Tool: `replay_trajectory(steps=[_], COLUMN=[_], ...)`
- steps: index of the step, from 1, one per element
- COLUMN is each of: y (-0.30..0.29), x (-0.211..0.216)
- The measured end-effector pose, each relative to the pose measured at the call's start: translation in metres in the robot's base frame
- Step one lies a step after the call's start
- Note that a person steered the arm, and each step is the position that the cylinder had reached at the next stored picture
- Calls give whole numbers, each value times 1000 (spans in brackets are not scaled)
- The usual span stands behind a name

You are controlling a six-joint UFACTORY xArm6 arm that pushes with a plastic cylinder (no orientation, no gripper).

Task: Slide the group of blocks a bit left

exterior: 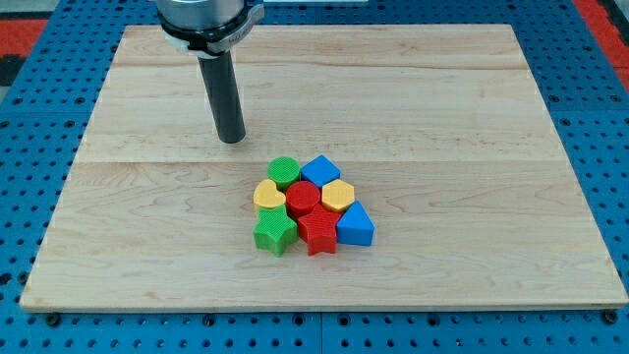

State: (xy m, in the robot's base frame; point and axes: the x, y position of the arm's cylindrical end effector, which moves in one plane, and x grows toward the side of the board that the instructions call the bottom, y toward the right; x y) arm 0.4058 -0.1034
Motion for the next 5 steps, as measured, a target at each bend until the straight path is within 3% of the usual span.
replay_trajectory(steps=[1, 2, 4, 5], y=[0, 3, 177, 228], x=[0, -27, -53, -52])
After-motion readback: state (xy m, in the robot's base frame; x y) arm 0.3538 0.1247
